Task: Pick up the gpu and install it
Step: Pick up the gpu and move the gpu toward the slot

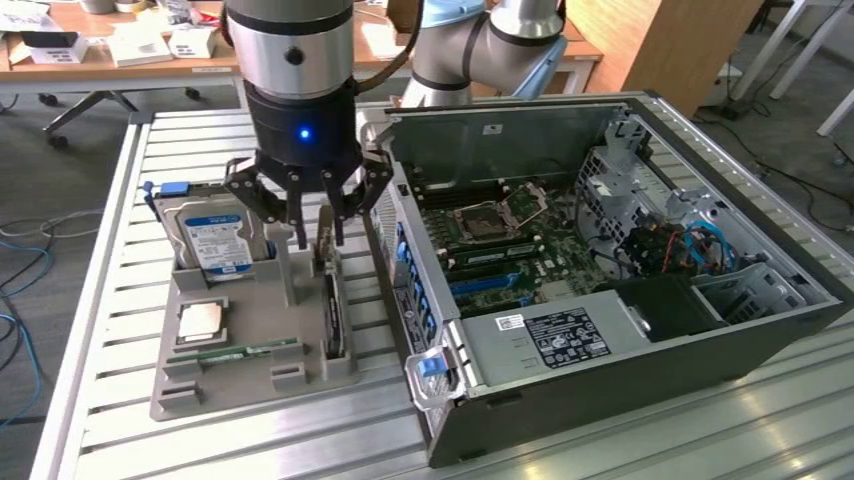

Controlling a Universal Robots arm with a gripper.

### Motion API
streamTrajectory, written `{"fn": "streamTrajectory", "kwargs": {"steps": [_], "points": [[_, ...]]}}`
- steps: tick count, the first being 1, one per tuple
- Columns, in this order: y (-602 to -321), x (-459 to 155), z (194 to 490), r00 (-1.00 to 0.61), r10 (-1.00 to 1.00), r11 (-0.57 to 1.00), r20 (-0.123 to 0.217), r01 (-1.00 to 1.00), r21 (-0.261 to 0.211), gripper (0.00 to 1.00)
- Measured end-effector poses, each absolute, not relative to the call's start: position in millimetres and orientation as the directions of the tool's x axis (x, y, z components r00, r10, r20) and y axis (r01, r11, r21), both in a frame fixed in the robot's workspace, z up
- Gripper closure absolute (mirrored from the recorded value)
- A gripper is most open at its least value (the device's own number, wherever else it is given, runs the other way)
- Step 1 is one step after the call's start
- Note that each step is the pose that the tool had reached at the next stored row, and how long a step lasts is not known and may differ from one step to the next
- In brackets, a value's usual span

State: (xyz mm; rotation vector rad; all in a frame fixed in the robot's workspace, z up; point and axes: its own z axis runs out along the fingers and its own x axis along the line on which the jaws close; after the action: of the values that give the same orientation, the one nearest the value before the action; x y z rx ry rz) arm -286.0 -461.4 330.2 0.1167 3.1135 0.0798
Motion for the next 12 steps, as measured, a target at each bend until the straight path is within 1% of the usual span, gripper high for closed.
{"fn": "streamTrajectory", "kwargs": {"steps": [12], "points": [[-461, -286, 308, -0.997, 0.075, 0.996, -0.023, 0.074, 0.052, 0.58]]}}
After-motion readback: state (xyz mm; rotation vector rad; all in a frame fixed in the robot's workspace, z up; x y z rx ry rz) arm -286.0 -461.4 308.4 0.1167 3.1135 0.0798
